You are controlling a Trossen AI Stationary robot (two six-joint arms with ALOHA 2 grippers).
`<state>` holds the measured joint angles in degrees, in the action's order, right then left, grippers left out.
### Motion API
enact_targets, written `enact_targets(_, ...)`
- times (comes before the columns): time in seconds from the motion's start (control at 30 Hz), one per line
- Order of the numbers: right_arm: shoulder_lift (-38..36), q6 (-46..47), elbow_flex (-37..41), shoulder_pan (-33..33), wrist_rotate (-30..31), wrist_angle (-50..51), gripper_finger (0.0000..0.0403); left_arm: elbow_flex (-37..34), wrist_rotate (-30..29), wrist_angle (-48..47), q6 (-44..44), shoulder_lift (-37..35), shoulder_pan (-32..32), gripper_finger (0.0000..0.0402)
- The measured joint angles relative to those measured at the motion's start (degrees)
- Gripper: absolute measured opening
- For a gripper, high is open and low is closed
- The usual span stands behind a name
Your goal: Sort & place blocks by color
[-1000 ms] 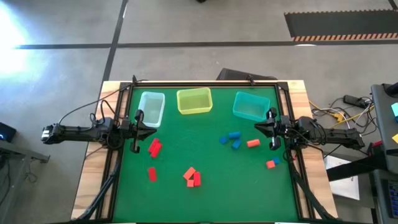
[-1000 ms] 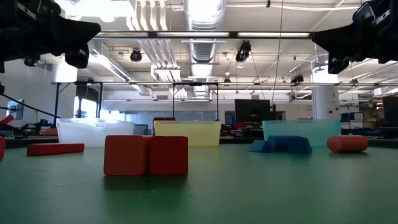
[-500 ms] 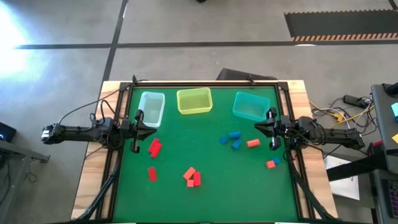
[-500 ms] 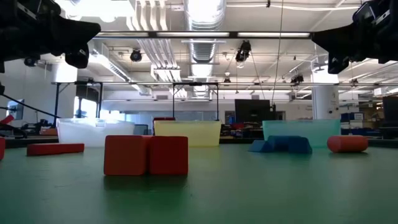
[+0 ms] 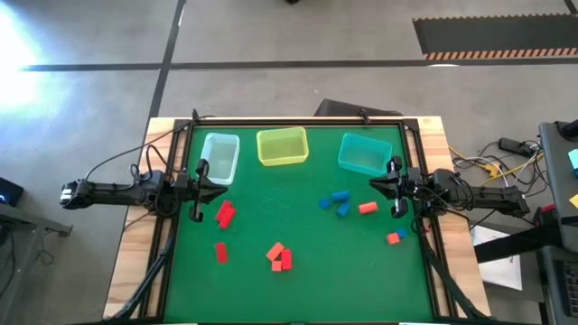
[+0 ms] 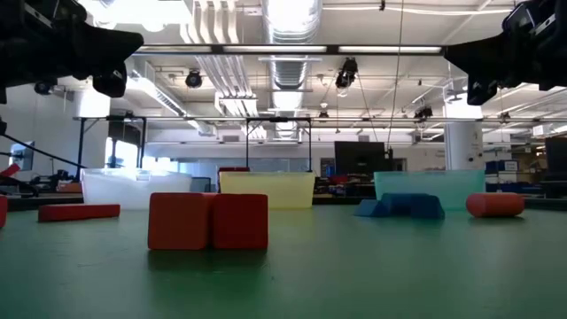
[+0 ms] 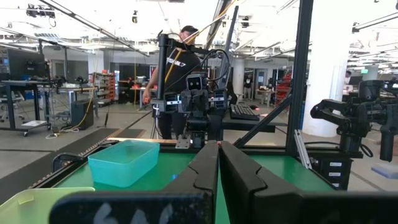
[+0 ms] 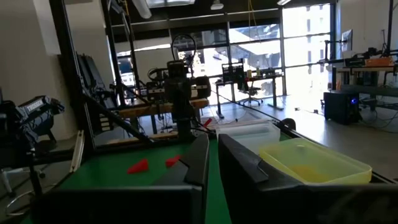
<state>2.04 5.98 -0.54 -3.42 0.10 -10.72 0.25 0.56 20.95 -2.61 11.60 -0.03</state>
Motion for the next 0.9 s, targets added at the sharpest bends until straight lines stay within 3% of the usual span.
enact_targets(0.3, 0.00, 0.16, 0.00, 0.02, 0.01, -0.28, 0.0029, 0.00, 0.00, -0.01, 0.01, 0.00, 0.01, 0.0000)
enact_targets(0.5, 0.00, 20.54, 0.00, 0.02, 0.14, -0.24, 0.0029, 0.00, -0.35, 2.05, -0.13, 0.07, 0.00, 0.0000)
enact_targets(0.73, 0.00, 19.54, 0.00, 0.02, 0.09, -0.24, 0.0029, -0.02, -0.43, 18.62, -16.13, 1.56, 0.02, 0.0000)
enact_targets(0.9, 0.00, 19.54, 0.00, 0.02, 0.09, -0.26, 0.0029, -0.02, -0.42, 27.99, -17.92, 1.38, 0.02, 0.0000)
